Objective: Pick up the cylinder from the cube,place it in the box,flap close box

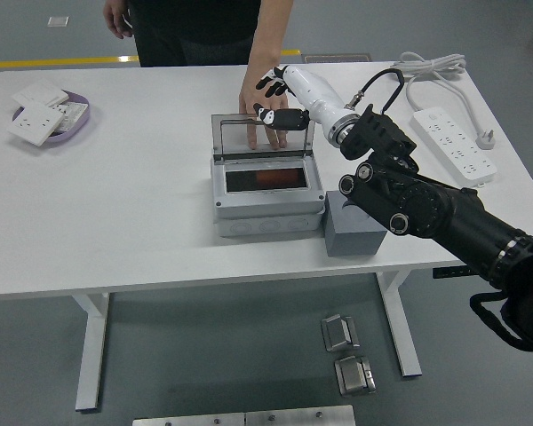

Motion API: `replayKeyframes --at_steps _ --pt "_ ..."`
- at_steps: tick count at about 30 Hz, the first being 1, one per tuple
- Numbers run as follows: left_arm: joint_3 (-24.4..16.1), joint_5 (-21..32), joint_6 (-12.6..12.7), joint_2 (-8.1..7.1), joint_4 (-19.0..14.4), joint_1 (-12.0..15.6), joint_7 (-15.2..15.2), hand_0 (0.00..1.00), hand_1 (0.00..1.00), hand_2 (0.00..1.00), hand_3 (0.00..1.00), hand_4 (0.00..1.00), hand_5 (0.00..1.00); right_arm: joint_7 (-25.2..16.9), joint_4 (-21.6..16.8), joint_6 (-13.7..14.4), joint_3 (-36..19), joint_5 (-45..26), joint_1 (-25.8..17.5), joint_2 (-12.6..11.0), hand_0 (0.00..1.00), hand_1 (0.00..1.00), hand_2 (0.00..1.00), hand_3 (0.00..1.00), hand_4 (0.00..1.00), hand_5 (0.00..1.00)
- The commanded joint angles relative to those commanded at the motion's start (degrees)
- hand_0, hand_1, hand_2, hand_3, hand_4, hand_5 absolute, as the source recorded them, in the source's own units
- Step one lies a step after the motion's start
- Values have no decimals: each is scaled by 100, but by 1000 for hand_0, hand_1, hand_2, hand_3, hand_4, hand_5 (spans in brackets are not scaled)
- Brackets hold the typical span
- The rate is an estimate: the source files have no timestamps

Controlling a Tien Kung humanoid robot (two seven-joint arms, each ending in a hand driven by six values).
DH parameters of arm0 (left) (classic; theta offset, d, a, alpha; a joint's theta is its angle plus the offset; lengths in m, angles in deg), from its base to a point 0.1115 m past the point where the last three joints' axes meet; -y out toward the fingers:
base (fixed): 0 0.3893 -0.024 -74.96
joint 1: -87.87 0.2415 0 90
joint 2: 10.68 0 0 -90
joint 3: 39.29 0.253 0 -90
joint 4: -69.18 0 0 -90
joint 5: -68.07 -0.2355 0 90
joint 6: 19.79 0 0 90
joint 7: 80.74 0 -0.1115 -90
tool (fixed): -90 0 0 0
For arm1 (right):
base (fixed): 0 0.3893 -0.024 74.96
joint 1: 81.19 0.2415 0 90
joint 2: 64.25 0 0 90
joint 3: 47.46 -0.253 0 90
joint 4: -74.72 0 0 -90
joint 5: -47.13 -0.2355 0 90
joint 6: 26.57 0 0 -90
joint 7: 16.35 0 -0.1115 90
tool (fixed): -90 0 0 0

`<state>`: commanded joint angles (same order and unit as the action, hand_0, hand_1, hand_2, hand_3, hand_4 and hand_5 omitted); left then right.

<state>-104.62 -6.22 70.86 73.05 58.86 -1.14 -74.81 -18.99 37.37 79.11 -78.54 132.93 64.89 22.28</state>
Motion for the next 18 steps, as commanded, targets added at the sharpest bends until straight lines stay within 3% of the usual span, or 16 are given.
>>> replayKeyframes --at_steps 6,18 --pt "1 -3 1 13 0 1 3 594 617 600 612 676 303 -16 -45 29 197 -121 -109 -86 715 642 617 682 636 333" --pt "-40 6 17 44 0 32 -10 595 617 600 611 675 301 -47 -1255 214 510 -50 -428 -628 704 632 611 683 639 335"
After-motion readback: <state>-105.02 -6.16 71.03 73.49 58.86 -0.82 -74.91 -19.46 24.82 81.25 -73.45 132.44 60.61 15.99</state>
